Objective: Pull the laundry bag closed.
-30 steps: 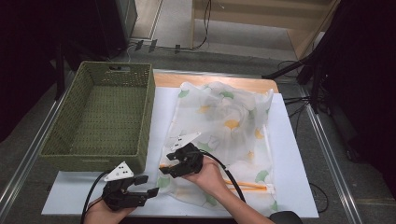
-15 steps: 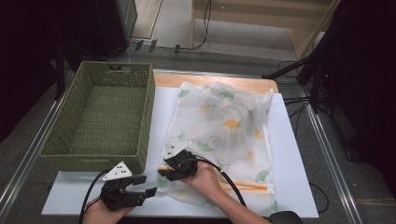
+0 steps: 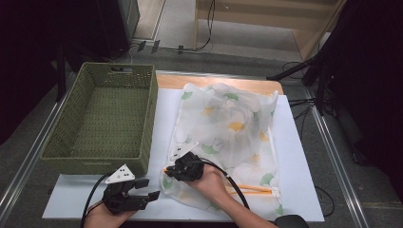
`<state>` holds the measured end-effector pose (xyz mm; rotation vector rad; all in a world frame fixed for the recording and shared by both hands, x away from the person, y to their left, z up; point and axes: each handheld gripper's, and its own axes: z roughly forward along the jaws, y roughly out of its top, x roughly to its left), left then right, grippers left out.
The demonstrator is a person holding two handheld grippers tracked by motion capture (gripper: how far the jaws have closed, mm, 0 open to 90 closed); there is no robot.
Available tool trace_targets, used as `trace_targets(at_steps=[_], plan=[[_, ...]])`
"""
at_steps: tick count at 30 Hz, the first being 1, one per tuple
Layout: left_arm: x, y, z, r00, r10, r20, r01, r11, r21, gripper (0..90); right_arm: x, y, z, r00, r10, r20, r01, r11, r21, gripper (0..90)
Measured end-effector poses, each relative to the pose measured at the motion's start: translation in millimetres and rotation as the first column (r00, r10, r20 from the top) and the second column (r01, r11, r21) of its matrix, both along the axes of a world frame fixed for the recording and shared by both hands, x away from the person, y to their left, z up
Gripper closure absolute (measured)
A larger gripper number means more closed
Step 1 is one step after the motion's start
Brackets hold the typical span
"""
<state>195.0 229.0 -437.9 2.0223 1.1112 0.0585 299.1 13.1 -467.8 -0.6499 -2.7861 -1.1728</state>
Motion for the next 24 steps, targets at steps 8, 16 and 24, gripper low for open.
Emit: trace_targets(at_steps=[8,16,24], plan=[[-0.1,-1.2,2.7,0.9999,0.006,0.009,-0.006,0.9999,-0.010,37.3,2.6,-8.4,10.0,0.9993,-0.004,-0.036,0.005,0.999,0.039,83.9],[-3.5,-12.2,14.2,0.9989,-0.003,0.046,0.002,0.9999,0.016,37.3,-4.6,-23.4,26.6,0.9999,0.003,-0.011,-0.002,0.995,0.096,83.9],[8.9,-27.7,24.2,0.9983,-0.030,0.050,0.030,0.9995,0.015,37.5,-11.2,-41.0,41.5,1.0000,-0.005,-0.008,0.006,0.988,0.157,83.9]])
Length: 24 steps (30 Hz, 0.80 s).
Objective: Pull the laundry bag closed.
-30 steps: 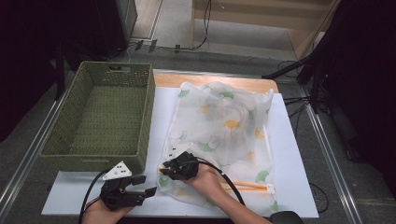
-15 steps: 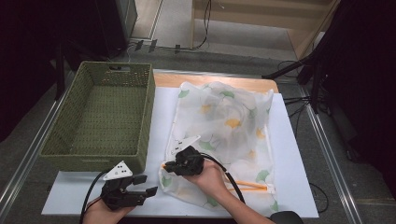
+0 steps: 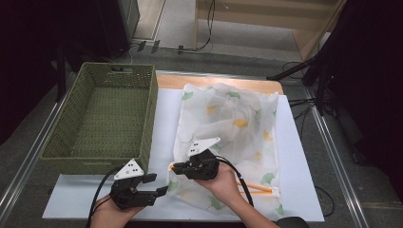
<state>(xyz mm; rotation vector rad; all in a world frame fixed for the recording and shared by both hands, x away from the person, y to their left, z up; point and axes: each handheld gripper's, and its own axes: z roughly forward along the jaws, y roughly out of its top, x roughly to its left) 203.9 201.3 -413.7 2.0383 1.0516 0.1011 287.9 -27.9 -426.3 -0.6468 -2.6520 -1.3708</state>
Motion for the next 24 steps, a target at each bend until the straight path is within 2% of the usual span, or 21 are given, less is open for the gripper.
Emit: trace_targets(at_steps=[5,9,14,16,18,20,24], plan=[[11.0,-15.6,3.2,0.9991,-0.039,0.015,0.039,0.9991,0.019,39.8,-4.7,-12.5,4.5,0.9997,-0.023,-0.006,0.023,0.999,0.031,83.8],[22.6,-23.1,2.4,0.9984,-0.057,-0.003,0.057,0.9975,0.042,44.9,-6.0,-16.3,6.2,0.9994,-0.035,0.001,0.035,0.998,0.051,83.8],[34.0,-28.5,2.7,0.9963,-0.080,-0.031,0.082,0.9956,0.046,46.9,-8.0,-17.9,6.9,0.9991,-0.042,0.010,0.041,0.997,0.067,83.8],[38.0,-31.7,2.4,0.9946,-0.096,-0.041,0.098,0.9936,0.057,48.7,-8.1,-17.9,8.3,0.9989,-0.043,0.022,0.041,0.996,0.074,83.8],[40.9,-34.9,1.9,0.9933,-0.107,-0.044,0.110,0.9902,0.086,51.5,-8.3,-18.4,8.7,0.9989,-0.045,0.016,0.043,0.996,0.077,83.8],[43.9,-37.4,0.3,0.9913,-0.121,-0.051,0.126,0.9872,0.097,56.8,-8.5,-19.8,8.4,0.9987,-0.049,0.010,0.048,0.995,0.084,83.8],[48.4,-39.7,-1.2,0.9876,-0.143,-0.064,0.149,0.9840,0.098,62.7,-9.2,-21.8,9.2,0.9987,-0.049,0.016,0.047,0.995,0.090,83.7]])
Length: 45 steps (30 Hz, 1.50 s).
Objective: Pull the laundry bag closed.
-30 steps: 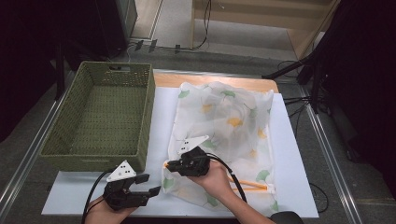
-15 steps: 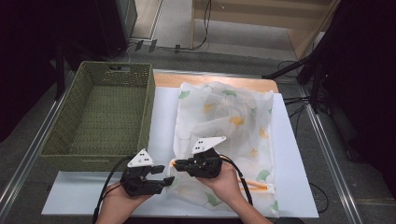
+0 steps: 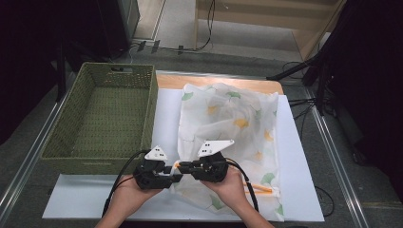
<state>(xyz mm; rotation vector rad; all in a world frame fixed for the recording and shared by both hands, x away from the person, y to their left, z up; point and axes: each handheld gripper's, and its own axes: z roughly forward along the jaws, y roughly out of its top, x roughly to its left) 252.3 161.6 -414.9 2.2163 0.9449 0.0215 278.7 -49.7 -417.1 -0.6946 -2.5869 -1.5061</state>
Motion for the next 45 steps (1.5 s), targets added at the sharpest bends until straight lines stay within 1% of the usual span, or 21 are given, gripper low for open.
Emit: trace_targets(at_steps=[6,7,8,10,12,13,14,15,16,19,22,25,26,29,32,35,37,39,45], plan=[[7.4,-2.9,-0.2,0.9997,-0.020,-0.015,0.020,0.9998,0.000,70.5,0.2,-1.0,-0.5,1.0000,0.002,-0.002,-0.002,1.000,0.006,83.6],[8.0,-3.6,-0.2,0.9996,-0.025,-0.010,0.025,0.9997,0.004,73.0,0.5,-1.3,-0.6,1.0000,0.002,-0.002,-0.002,1.000,0.007,83.5],[8.0,-4.2,-0.5,0.9995,-0.030,-0.007,0.030,0.9996,0.004,78.6,0.7,-1.8,-0.9,1.0000,0.003,-0.007,-0.003,1.000,0.006,83.4],[8.5,-5.2,-1.2,0.9993,-0.037,-0.001,0.037,0.9992,0.010,85.4,0.9,-2.0,-1.5,1.0000,0.004,-0.009,-0.004,1.000,0.003,83.0],[8.4,-6.3,-3.3,0.9993,-0.038,-0.004,0.039,0.9992,0.005,88.3,1.2,-1.8,-2.6,0.9999,0.004,-0.016,-0.004,1.000,-0.005,81.4],[8.1,-5.9,-3.9,0.9992,-0.039,-0.002,0.039,0.9992,0.007,88.5,1.8,-2.3,-2.9,0.9998,0.006,-0.018,-0.006,1.000,-0.008,79.4],[7.7,-5.2,-4.5,0.9992,-0.039,0.002,0.039,0.9992,0.013,88.6,2.1,-3.4,-2.9,0.9998,0.006,-0.019,-0.006,1.000,0.000,76.7],[7.0,-4.4,-5.5,0.9995,-0.032,0.005,0.032,0.9994,0.010,88.5,2.1,-5.1,-1.9,0.9996,0.007,-0.029,-0.007,1.000,0.009,75.4],[6.8,-2.9,-5.9,0.9995,-0.032,0.006,0.032,0.9994,0.016,88.6,1.8,-8.2,-0.1,0.9997,0.008,-0.024,-0.008,1.000,0.017,74.5],[5.8,0.1,-7.2,0.9997,-0.020,0.014,0.020,0.9998,-0.005,88.6,0.8,-15.5,3.3,0.9997,0.010,-0.024,-0.009,0.999,0.034,72.4],[4.4,1.8,-6.6,0.9995,-0.012,0.030,0.012,0.9999,-0.008,88.5,-0.7,-20.1,3.4,0.9995,0.005,-0.030,-0.004,0.999,0.032,72.4],[3.2,3.3,-5.5,0.9990,-0.004,0.044,0.005,0.9999,-0.013,88.6,-3.8,-23.7,-0.3,0.9985,0.003,-0.055,-0.001,1.000,0.030,73.5],[2.7,3.3,-5.8,0.9986,-0.002,0.054,0.003,0.9997,-0.023,88.6,-5.0,-24.3,-2.0,0.9980,0.003,-0.064,-0.002,1.000,0.026,73.5],[1.2,2.8,-4.0,0.9970,0.003,0.078,-0.001,0.9997,-0.024,88.6,-8.8,-24.5,-6.0,0.9971,0.000,-0.076,0.001,1.000,0.015,74.4],[-0.3,1.5,-2.8,0.9955,0.005,0.095,-0.002,0.9996,-0.030,88.6,-9.2,-23.6,-7.9,0.9961,0.006,-0.088,-0.004,1.000,0.018,75.1],[-0.5,-0.1,-3.2,0.9946,0.004,0.104,0.000,0.9991,-0.044,88.6,-8.5,-21.9,-10.2,0.9950,0.011,-0.099,-0.009,1.000,0.023,74.8],[-0.7,-1.3,-3.7,0.9939,-0.003,0.110,0.008,0.9990,-0.045,88.6,-8.0,-20.8,-11.8,0.9938,0.012,-0.110,-0.009,1.000,0.026,73.1],[-1.1,-3.1,-5.2,0.9937,0.003,0.112,0.003,0.9986,-0.053,88.6,-7.6,-20.7,-12.5,0.9930,0.011,-0.118,-0.008,1.000,0.027,72.5],[-0.6,-7.9,-8.5,0.9937,-0.014,0.111,0.019,0.9987,-0.047,88.6,-7.9,-21.5,-14.0,0.9928,-0.003,-0.120,0.006,1.000,0.023,74.7]])
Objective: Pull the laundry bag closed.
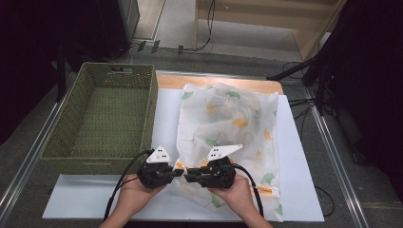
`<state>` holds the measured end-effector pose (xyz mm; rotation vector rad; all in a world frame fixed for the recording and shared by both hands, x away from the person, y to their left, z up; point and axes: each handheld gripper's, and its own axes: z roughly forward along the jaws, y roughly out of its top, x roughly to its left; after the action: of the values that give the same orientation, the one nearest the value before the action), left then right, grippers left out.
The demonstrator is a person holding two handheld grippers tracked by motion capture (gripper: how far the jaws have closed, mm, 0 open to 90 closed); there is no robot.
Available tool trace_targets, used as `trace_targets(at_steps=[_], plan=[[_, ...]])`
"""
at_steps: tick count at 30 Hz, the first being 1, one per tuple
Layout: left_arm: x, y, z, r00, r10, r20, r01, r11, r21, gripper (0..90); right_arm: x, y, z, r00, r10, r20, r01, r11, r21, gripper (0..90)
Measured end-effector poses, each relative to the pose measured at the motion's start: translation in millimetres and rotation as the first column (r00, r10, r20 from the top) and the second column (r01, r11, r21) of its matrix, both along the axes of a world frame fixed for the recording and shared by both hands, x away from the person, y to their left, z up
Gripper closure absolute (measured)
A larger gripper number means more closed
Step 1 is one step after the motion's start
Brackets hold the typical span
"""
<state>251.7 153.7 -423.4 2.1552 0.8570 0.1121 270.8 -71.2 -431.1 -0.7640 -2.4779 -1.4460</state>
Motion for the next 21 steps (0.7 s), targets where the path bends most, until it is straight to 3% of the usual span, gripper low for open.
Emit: trace_targets(at_steps=[15,21], plan=[[-0.8,-8.4,-3.1,0.9993,-0.036,-0.006,0.036,0.9992,0.017,88.6,3.3,-6.5,-1.2,0.9988,-0.044,-0.022,0.045,0.999,0.005,89.1],[-2.7,-10.4,-3.8,0.9986,-0.054,-0.004,0.054,0.9982,0.028,88.6,3.9,-9.2,1.6,0.9983,-0.057,-0.010,0.057,0.998,0.007,89.7]])
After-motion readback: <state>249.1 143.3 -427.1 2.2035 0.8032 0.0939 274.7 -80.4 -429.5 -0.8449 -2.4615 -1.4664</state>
